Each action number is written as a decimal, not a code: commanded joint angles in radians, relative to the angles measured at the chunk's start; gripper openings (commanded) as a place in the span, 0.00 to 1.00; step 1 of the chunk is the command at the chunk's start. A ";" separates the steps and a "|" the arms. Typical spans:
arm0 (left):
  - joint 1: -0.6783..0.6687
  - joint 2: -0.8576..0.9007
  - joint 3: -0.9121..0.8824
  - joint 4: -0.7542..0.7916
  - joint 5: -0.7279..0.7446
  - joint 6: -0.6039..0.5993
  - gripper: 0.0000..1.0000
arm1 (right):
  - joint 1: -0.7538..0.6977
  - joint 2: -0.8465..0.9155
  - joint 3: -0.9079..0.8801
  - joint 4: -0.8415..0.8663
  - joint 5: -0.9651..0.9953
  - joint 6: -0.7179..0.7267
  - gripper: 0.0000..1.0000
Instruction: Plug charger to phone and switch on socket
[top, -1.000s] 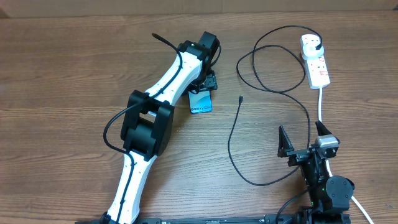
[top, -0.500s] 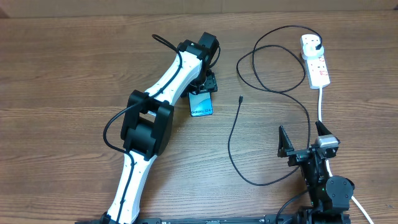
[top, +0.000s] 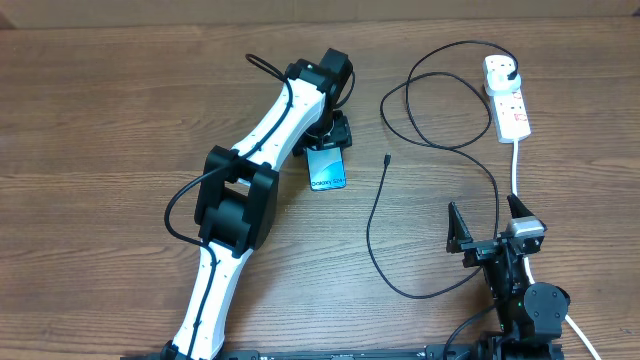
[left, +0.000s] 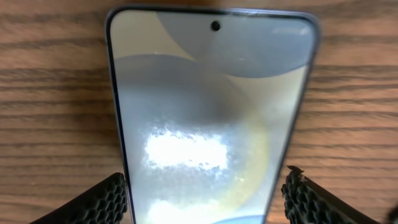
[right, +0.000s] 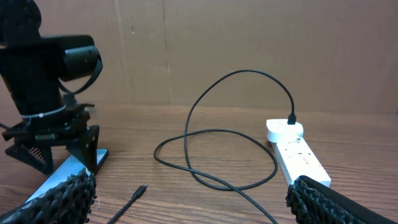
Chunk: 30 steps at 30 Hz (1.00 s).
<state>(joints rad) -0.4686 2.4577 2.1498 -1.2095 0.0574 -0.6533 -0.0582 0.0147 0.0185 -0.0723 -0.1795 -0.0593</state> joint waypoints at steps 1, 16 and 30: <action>0.006 0.013 0.058 -0.011 0.011 -0.013 0.75 | 0.005 -0.012 -0.010 0.004 -0.005 0.003 1.00; 0.003 0.015 -0.008 -0.031 -0.039 -0.017 1.00 | 0.005 -0.012 -0.010 0.004 -0.005 0.003 1.00; -0.003 0.018 -0.021 0.023 -0.061 -0.024 1.00 | 0.005 -0.012 -0.010 0.004 -0.005 0.003 1.00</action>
<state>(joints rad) -0.4686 2.4577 2.1384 -1.1847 0.0181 -0.6598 -0.0582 0.0147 0.0185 -0.0719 -0.1795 -0.0593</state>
